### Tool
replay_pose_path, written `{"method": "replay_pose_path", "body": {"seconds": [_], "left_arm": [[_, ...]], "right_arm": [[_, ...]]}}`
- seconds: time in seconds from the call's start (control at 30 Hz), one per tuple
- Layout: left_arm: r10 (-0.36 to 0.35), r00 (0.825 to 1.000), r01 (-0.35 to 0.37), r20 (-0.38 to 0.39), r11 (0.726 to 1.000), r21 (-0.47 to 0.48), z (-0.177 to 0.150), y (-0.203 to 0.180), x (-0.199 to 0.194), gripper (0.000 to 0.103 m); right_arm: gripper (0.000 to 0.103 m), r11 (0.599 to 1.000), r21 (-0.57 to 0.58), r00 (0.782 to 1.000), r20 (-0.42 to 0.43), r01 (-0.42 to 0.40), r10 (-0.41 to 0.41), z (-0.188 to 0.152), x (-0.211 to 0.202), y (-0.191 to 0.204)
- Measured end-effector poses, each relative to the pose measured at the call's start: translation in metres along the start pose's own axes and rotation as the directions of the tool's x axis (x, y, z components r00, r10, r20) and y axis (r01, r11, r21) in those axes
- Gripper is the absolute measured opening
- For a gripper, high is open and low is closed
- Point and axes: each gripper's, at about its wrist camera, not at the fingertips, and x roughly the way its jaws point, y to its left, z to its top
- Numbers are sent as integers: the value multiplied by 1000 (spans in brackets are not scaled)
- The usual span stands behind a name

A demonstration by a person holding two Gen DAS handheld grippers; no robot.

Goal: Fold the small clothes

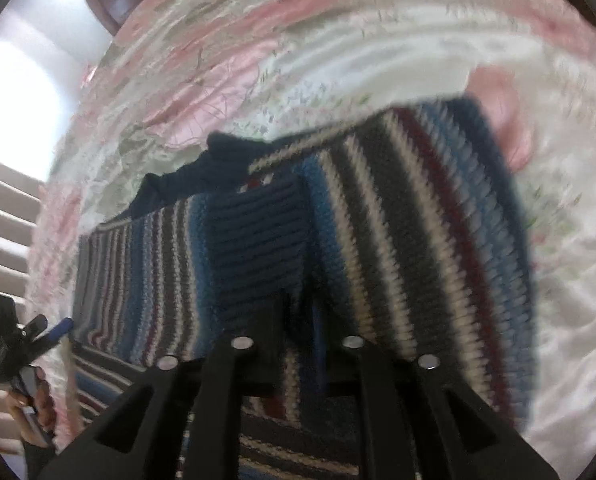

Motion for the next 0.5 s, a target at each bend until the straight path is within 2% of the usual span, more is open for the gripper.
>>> {"method": "replay_pose_path", "body": {"seconds": [0.1, 0.13, 0.2, 0.3, 0.37, 0.4, 0.43, 0.5], "left_arm": [[16, 999, -16, -30, 1000, 0, -2, 3, 8, 91], [2, 1000, -1, -24, 1000, 5, 0, 0, 6, 91], [-31, 999, 31, 14, 999, 29, 5, -7, 2, 91], [-43, 995, 38, 94, 998, 54, 25, -19, 3, 92], [-35, 996, 32, 85, 999, 40, 37, -19, 15, 92], [-20, 997, 19, 70, 1000, 20, 45, -16, 26, 92], [-4, 999, 4, 50, 1000, 2, 49, -12, 33, 92], [78, 997, -79, -7, 996, -30, 52, -2, 51, 92]], "right_arm": [[32, 995, 22, 991, 88, 95, -97, 6, -27, 1], [32, 996, 27, 989, 120, 85, -88, 9, -34, 3], [30, 1000, -22, 985, 174, 6, -2, 15, -40, 20], [30, 995, -88, 990, 133, -43, 55, 23, -13, 45], [27, 995, -93, 996, 82, -29, 37, 28, 16, 49], [25, 996, -82, 997, 66, -20, 25, 29, 25, 46], [12, 998, -62, 999, 52, -9, 13, 29, 34, 39], [0, 1000, -23, 999, 50, -17, 18, 29, 39, 21]]}}
